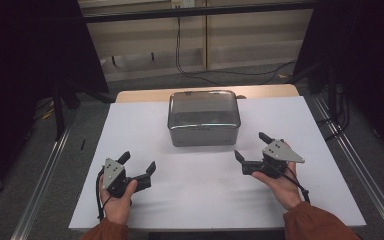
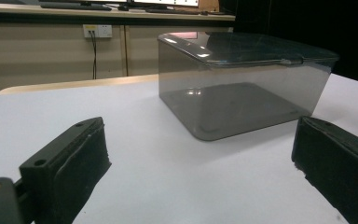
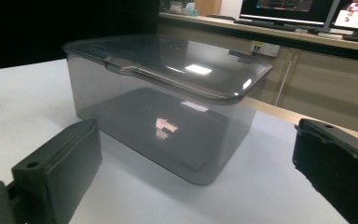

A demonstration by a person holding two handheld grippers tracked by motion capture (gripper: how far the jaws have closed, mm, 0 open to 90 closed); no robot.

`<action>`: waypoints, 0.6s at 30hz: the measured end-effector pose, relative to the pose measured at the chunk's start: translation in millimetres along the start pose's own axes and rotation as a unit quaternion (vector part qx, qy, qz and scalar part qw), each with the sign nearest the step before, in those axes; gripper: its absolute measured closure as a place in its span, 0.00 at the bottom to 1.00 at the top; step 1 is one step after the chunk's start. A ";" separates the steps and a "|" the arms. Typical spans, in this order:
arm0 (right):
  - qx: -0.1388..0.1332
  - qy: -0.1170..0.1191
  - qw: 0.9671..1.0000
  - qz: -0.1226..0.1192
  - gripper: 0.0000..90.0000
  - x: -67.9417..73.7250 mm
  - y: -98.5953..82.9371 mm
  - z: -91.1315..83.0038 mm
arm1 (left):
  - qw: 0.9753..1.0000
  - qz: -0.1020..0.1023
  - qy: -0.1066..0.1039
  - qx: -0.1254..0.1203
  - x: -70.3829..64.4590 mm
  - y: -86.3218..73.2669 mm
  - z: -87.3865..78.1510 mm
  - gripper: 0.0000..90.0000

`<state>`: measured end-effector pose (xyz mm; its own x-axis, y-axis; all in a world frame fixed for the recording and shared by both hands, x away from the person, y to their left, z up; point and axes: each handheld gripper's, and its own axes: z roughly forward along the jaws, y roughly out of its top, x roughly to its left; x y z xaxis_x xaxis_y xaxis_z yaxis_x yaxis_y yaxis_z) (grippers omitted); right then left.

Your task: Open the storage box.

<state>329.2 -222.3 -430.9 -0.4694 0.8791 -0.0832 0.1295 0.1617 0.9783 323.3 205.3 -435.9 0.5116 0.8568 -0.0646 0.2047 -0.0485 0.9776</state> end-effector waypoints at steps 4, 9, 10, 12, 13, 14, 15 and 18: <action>0.002 0.013 1.000 -0.009 0.01 5.5 3.0 7.4 | 1.000 -0.002 -0.003 0.000 -0.1 0.2 0.0 0.04; 0.003 0.026 1.000 -0.014 0.02 11.1 6.3 15.9 | 1.000 0.004 0.000 0.001 0.8 0.4 0.3 0.04; 0.003 0.027 1.000 -0.012 0.02 12.3 6.8 17.5 | 1.000 0.003 0.001 0.001 1.0 0.3 0.2 0.04; 0.005 0.030 0.999 -0.014 0.02 14.0 8.0 19.9 | 1.000 0.002 0.001 0.000 1.5 0.2 0.2 0.04; 0.004 0.032 0.999 -0.015 0.02 14.6 8.6 21.1 | 1.000 0.003 0.001 0.000 1.5 0.2 0.2 0.04; 0.002 0.032 0.999 -0.015 0.03 15.5 9.3 22.1 | 1.000 0.003 0.002 0.000 1.4 0.2 0.3 0.04; 0.001 0.031 0.999 -0.018 0.04 16.0 10.0 22.9 | 1.000 0.003 0.002 0.000 1.3 0.2 0.4 0.04; -0.001 0.030 0.999 -0.015 0.06 18.4 11.3 26.2 | 1.000 0.005 0.002 0.001 1.2 0.2 0.7 0.04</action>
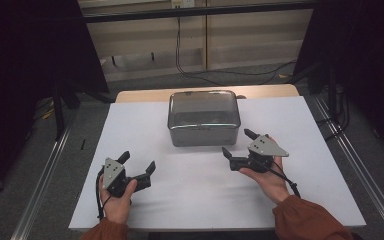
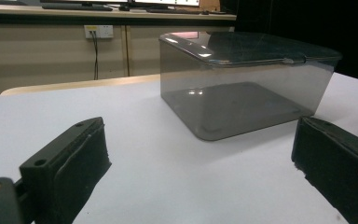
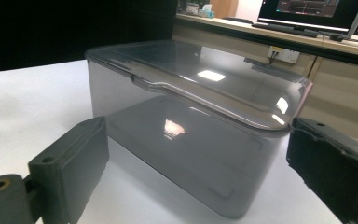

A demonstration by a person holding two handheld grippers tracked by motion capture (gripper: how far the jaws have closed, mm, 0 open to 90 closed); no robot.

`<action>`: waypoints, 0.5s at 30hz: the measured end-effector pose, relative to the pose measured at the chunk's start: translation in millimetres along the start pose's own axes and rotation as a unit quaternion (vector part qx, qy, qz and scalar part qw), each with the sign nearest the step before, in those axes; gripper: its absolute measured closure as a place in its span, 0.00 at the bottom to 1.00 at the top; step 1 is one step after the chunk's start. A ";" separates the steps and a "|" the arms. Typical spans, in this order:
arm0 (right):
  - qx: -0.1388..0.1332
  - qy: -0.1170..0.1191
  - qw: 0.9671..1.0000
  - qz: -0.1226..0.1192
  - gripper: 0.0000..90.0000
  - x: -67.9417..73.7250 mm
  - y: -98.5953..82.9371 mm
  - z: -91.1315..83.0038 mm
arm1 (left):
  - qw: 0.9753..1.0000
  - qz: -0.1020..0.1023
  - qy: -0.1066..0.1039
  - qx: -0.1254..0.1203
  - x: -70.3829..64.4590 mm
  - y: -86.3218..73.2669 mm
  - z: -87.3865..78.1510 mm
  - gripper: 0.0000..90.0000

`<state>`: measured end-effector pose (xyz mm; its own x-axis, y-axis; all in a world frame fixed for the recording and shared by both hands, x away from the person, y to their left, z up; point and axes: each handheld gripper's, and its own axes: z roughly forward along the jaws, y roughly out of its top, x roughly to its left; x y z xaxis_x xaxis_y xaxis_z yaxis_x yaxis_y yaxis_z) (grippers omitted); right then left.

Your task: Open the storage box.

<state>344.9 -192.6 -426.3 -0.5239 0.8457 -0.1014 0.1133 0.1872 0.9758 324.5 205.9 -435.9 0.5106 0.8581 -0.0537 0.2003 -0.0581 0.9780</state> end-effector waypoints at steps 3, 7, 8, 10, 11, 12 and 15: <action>-0.004 0.004 1.000 -0.005 0.06 3.3 2.0 4.1 | 1.000 0.000 0.000 0.000 -0.1 0.0 -0.1 0.04; -0.005 0.010 1.000 -0.010 0.07 7.2 5.4 9.7 | 1.000 -0.001 0.001 0.001 0.6 -0.2 0.0 0.04; -0.005 0.011 1.000 -0.010 0.07 8.2 6.2 10.9 | 1.000 -0.001 0.001 0.002 0.7 -0.2 0.0 0.04; -0.008 0.013 1.000 -0.015 0.09 9.1 8.1 13.1 | 1.000 0.001 0.002 0.004 0.8 0.0 0.3 0.04; -0.007 0.015 1.000 -0.015 0.11 9.7 8.7 14.2 | 1.000 0.000 0.001 0.004 0.4 0.0 0.8 0.04; -0.006 0.018 1.000 -0.014 0.11 10.2 9.4 15.4 | 1.000 0.001 0.002 0.005 0.2 -0.1 1.1 0.04; -0.008 0.019 1.000 -0.018 0.11 12.0 10.4 19.1 | 1.000 0.004 0.001 0.008 -0.1 -0.1 1.6 0.04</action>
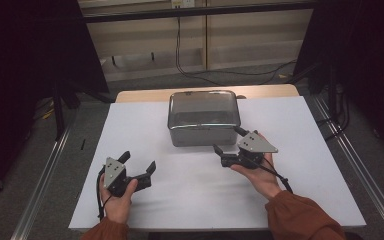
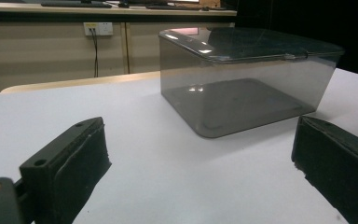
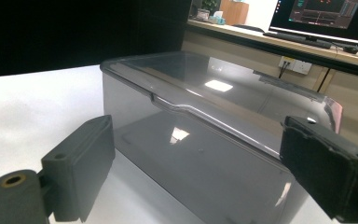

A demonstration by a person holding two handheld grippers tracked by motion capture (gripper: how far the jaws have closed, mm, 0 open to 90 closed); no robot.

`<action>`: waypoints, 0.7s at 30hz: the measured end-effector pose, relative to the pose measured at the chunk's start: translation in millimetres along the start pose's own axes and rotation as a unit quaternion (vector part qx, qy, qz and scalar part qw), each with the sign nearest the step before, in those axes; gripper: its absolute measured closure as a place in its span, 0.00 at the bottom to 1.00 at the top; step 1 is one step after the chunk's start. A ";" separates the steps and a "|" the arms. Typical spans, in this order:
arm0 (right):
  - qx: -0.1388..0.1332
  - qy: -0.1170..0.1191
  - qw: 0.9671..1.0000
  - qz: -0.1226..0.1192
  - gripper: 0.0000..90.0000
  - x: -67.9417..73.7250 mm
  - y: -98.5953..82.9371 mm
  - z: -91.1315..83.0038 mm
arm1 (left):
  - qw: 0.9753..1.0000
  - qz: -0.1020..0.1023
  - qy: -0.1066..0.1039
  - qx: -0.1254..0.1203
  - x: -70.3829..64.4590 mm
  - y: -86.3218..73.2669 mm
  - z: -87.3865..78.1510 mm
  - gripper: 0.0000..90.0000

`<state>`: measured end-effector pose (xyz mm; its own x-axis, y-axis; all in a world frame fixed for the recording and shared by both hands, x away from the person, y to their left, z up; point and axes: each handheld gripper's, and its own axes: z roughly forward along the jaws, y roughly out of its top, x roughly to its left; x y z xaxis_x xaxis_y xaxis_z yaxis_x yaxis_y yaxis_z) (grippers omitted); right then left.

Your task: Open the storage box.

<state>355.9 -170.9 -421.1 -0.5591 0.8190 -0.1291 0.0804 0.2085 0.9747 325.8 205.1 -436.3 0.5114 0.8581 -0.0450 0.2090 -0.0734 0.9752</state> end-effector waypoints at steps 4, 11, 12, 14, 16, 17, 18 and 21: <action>0.001 0.001 1.000 -0.012 0.15 1.2 0.6 3.0 | 1.000 -0.001 0.000 0.000 0.1 0.0 0.1 0.04; 0.006 -0.001 0.999 -0.047 0.18 2.3 5.1 7.4 | 1.000 0.000 0.000 0.002 -0.3 -0.2 1.2 0.04; 0.005 -0.002 0.999 -0.052 0.19 2.7 6.4 8.8 | 1.000 0.000 0.000 0.003 -0.5 -0.1 1.3 0.04; 0.004 -0.003 0.997 -0.072 0.19 3.9 9.0 11.8 | 1.000 0.000 0.000 0.003 -0.4 -0.1 1.3 0.04; 0.007 -0.003 0.996 -0.087 0.19 5.3 10.6 14.5 | 1.000 0.001 0.000 0.003 -0.2 -0.1 1.4 0.04; 0.009 -0.004 0.995 -0.100 0.19 6.4 11.4 16.0 | 1.000 0.002 0.000 0.003 -0.1 -0.1 1.3 0.04; 0.012 -0.003 0.994 -0.112 0.19 7.3 12.3 17.3 | 1.000 0.002 0.000 0.005 0.2 -0.1 1.2 0.04; 0.014 -0.009 0.990 -0.138 0.20 10.2 15.1 22.0 | 1.000 0.002 0.000 0.004 0.4 0.0 0.9 0.04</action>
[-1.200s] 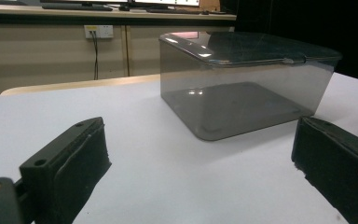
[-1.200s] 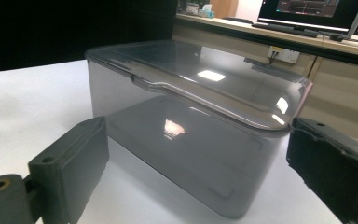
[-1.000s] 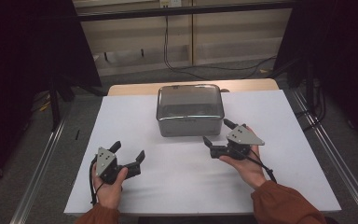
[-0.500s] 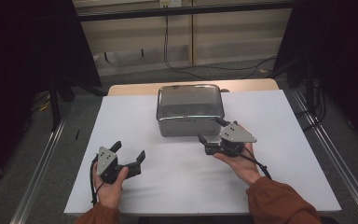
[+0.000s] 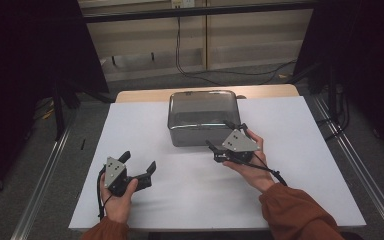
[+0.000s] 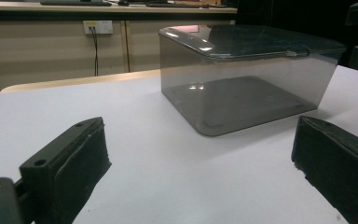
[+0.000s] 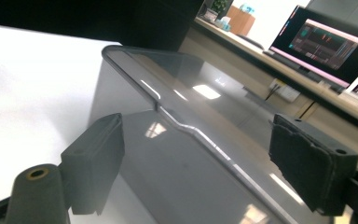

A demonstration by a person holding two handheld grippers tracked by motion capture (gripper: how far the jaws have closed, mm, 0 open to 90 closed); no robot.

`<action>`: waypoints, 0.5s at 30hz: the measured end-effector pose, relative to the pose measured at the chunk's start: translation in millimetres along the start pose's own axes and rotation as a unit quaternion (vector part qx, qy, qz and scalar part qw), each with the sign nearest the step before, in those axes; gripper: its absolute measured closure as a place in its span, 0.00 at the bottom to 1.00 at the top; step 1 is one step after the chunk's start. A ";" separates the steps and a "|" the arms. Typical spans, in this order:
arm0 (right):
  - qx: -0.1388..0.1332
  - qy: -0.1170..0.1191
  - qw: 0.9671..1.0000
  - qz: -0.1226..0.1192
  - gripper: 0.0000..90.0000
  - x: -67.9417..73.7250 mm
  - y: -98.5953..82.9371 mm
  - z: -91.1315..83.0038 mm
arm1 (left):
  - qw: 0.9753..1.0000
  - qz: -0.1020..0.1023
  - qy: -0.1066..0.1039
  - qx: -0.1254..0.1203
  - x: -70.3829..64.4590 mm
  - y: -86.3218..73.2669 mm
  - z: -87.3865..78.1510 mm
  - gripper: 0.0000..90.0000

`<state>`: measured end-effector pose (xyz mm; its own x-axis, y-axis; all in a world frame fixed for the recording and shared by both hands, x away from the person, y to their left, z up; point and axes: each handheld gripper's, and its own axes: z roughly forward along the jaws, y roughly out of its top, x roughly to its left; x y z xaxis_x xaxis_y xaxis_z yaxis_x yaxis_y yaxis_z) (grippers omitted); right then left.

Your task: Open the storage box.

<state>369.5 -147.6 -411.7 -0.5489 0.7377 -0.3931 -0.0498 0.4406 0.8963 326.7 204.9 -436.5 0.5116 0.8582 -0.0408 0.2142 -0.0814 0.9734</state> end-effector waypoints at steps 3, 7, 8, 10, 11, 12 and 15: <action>0.005 -0.006 0.999 -0.036 0.20 1.8 2.1 3.4 | 1.000 -0.001 0.001 0.000 0.0 -0.1 0.0 0.04; 0.010 -0.008 0.997 -0.072 0.21 4.5 5.3 6.9 | 1.000 -0.001 0.002 0.001 0.1 -0.1 -0.1 0.04; 0.011 -0.009 0.997 -0.082 0.21 5.2 5.9 7.4 | 1.000 -0.001 0.001 0.001 0.1 -0.2 0.0 0.04; 0.015 -0.011 0.995 -0.102 0.22 6.5 7.1 8.9 | 1.000 -0.001 0.001 0.001 0.1 -0.2 0.0 0.04; 0.016 -0.011 0.994 -0.111 0.22 6.8 7.7 9.5 | 1.000 0.000 0.000 0.001 0.3 -0.1 0.0 0.04; 0.017 -0.014 0.993 -0.120 0.23 7.5 8.1 10.2 | 1.000 -0.001 0.001 0.001 0.1 -0.2 0.0 0.04; 0.022 -0.020 0.988 -0.149 0.25 9.7 9.8 12.4 | 1.000 -0.001 0.001 0.001 0.2 -0.2 -0.1 0.04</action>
<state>374.1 -129.8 -409.3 -0.4822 0.5906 -0.6471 -0.1683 0.6624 0.7300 326.7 205.2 -436.6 0.5092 0.8596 -0.0421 0.2175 -0.0813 0.9727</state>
